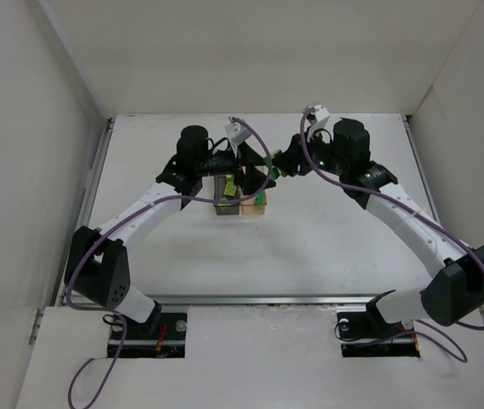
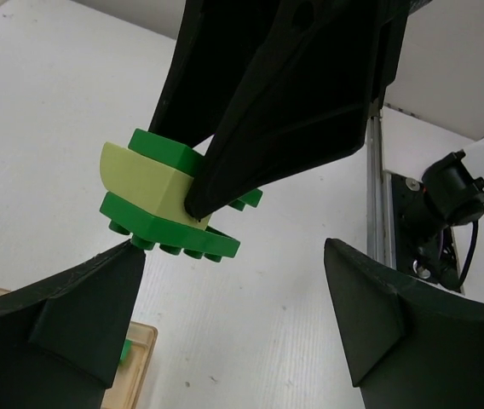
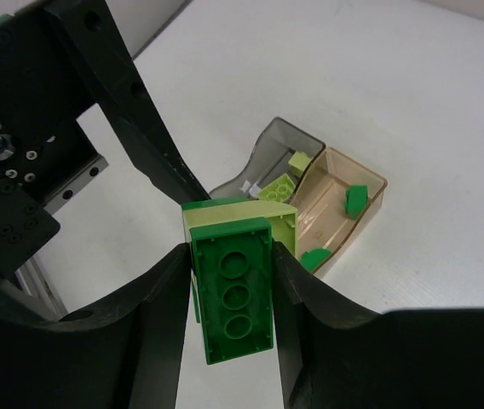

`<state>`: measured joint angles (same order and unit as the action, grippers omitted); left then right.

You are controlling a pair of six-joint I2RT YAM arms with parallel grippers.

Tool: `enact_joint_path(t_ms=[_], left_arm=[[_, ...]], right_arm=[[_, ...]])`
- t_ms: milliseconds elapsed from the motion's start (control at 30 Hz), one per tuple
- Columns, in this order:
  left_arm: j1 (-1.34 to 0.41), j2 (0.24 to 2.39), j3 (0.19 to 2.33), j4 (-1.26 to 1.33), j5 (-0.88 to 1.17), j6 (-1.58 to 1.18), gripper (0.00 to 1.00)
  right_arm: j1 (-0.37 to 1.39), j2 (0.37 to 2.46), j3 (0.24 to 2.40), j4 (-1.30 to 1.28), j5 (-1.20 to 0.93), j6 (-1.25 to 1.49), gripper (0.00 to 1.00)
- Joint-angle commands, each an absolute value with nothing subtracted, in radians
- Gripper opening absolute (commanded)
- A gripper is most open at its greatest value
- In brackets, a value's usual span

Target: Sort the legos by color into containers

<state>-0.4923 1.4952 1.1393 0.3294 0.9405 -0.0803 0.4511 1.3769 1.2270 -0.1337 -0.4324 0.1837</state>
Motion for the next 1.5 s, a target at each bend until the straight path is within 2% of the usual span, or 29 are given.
enact_joint_path(t_ms=[0, 100, 167, 233, 300, 633, 667, 800, 900, 933, 1033, 1167, 1333, 1467], left_arm=[[-0.483, 1.496, 1.177, 0.460, 0.988, -0.141, 0.83], [-0.483, 1.496, 1.177, 0.460, 0.974, -0.153, 0.77], [-0.483, 1.496, 1.177, 0.460, 0.904, -0.178, 0.77], [-0.483, 1.487, 1.186, 0.419, 0.856, -0.187, 0.70], [-0.483, 1.486, 1.197, 0.372, 0.766, -0.207, 0.67], [-0.535, 1.456, 1.269, 0.216, 0.594, -0.196, 0.68], [-0.548, 1.456, 1.279, 0.186, 0.580, -0.184, 0.64], [-0.567, 1.465, 1.279, 0.138, 0.520, -0.152, 0.60], [-0.568, 1.474, 1.299, 0.127, 0.453, -0.152, 0.48], [-0.568, 1.474, 1.311, 0.118, 0.443, -0.152, 0.39], [-0.568, 1.474, 1.330, 0.109, 0.417, -0.162, 0.35], [-0.568, 1.483, 1.339, 0.098, 0.388, -0.163, 0.25], [-0.568, 1.483, 1.339, 0.077, 0.374, -0.141, 0.00], [-0.568, 1.483, 1.339, 0.043, 0.305, -0.098, 0.00]], right_arm=[[0.445, 1.327, 1.295, -0.035, -0.465, 0.184, 0.00], [0.445, 1.327, 1.304, -0.035, -0.465, 0.222, 0.00], [0.445, 1.327, 1.313, -0.025, -0.453, 0.261, 0.00], [0.445, 1.327, 1.313, -0.025, -0.431, 0.282, 0.00], [0.445, 1.327, 1.313, -0.025, -0.398, 0.314, 0.00], [0.509, 1.318, 1.304, -0.025, -0.232, 0.376, 0.00], [0.520, 1.327, 1.304, -0.025, -0.209, 0.376, 0.00], [0.529, 1.327, 1.304, -0.025, -0.160, 0.417, 0.00], [0.538, 1.336, 1.304, -0.025, -0.160, 0.436, 0.00], [0.538, 1.336, 1.292, -0.025, -0.160, 0.436, 0.00], [0.549, 1.336, 1.281, -0.025, -0.150, 0.446, 0.00], [0.558, 1.336, 1.258, -0.025, -0.141, 0.446, 0.00], [0.558, 1.336, 1.227, -0.025, -0.132, 0.478, 0.00], [0.558, 1.345, 1.227, -0.055, -0.089, 0.488, 0.00]])
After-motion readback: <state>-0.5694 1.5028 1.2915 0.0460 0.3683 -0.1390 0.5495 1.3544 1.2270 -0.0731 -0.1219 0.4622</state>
